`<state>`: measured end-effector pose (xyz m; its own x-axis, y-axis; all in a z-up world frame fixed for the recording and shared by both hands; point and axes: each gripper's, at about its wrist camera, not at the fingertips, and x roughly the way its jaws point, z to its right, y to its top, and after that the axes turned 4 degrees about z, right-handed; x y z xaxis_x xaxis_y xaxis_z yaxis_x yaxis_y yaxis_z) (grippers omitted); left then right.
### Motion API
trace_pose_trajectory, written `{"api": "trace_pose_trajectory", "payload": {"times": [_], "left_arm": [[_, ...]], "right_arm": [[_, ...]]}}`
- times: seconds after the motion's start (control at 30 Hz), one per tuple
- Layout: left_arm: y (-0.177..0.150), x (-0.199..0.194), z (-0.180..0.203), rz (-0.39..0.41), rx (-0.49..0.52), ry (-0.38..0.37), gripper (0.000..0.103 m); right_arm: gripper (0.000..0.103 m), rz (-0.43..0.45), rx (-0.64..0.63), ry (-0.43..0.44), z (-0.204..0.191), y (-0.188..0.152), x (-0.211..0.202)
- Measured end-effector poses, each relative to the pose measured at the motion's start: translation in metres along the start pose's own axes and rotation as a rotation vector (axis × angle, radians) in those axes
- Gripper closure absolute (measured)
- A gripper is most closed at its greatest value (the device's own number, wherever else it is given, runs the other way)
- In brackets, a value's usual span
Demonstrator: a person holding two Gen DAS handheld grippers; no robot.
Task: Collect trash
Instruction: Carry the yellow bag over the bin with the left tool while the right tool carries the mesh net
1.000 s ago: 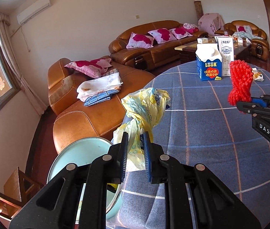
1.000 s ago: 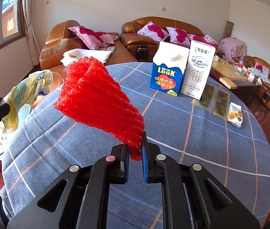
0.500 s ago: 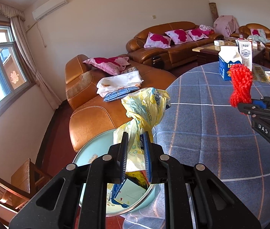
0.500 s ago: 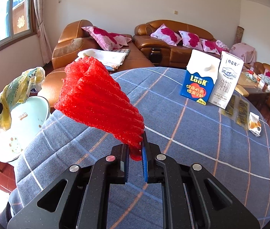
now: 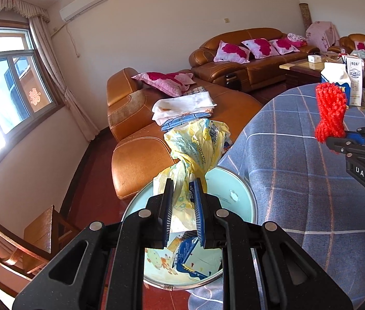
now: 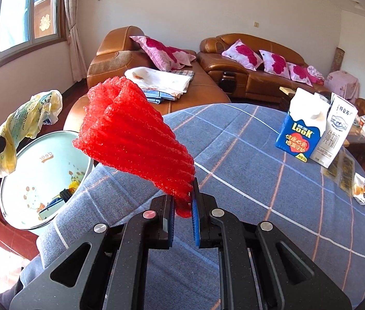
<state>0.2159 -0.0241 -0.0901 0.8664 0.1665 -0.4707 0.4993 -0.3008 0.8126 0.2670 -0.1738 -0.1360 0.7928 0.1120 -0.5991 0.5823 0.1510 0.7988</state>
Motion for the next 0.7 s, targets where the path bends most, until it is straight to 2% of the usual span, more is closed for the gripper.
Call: {"api": "trace_pose_trajectory", "payload": {"times": [0.7], "left_arm": [[-0.015, 0.013, -0.042, -0.043, -0.053, 0.12, 0.087]], "right_arm": [[0.091, 0.042, -0.11, 0.103, -0.06, 0.017, 0.017]]}}
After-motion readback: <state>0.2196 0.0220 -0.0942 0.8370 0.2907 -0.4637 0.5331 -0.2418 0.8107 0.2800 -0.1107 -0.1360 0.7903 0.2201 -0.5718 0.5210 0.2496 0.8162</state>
